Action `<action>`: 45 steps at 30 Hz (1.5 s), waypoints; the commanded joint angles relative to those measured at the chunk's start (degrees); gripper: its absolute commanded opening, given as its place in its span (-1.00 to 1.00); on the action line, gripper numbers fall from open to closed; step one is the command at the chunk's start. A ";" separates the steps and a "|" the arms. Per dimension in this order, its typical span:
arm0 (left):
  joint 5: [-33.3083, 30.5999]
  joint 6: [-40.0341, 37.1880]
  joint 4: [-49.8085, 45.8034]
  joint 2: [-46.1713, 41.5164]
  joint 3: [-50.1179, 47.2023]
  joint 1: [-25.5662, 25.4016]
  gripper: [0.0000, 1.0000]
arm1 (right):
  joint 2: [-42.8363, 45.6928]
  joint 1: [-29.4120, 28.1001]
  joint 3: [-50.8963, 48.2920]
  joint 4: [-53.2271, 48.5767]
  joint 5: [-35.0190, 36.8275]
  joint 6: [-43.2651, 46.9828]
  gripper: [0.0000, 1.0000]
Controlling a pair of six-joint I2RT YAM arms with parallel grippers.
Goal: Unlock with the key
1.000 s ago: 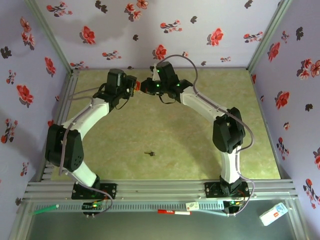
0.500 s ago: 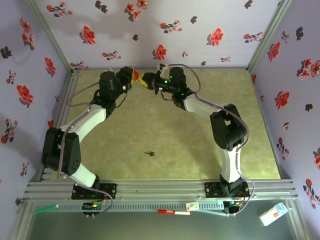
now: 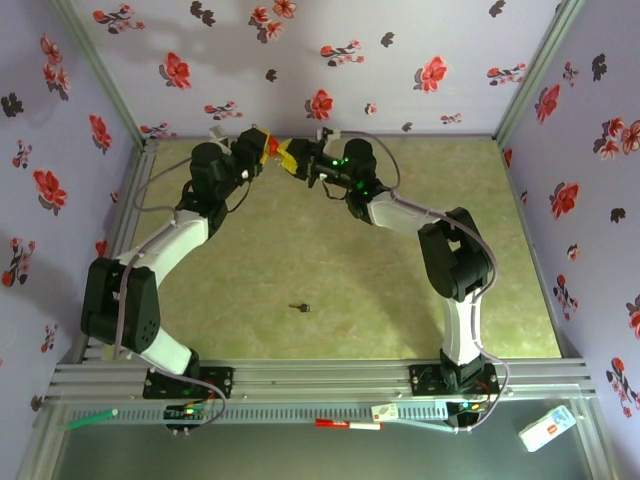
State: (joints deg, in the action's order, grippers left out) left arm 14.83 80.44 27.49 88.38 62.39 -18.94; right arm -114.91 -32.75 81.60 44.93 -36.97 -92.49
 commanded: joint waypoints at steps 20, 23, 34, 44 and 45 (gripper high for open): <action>3.80 -75.56 -83.28 4.25 32.33 -5.26 -1.00 | 12.31 6.00 8.39 -50.58 -0.83 36.87 0.04; 2.90 -76.35 -83.64 5.09 33.10 -6.35 -1.00 | 11.62 4.26 9.44 -50.63 -2.20 37.66 0.03; 2.36 -77.46 -82.08 6.35 33.59 -9.88 -1.00 | 9.94 0.41 8.92 -54.67 -2.22 40.01 -0.08; -0.72 -77.72 -81.54 6.54 33.46 -11.45 -1.00 | 8.91 -1.33 9.47 -58.27 -2.88 40.99 -0.26; -1.09 -77.80 -81.54 6.63 33.41 -11.55 -1.00 | 8.74 -1.51 9.90 -58.85 -3.21 41.07 -0.27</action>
State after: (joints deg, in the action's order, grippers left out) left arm 15.11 4.08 -54.50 94.61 94.15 -29.87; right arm -105.38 -33.45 89.27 -11.88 -38.87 -52.86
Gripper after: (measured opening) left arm 0.389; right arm 0.369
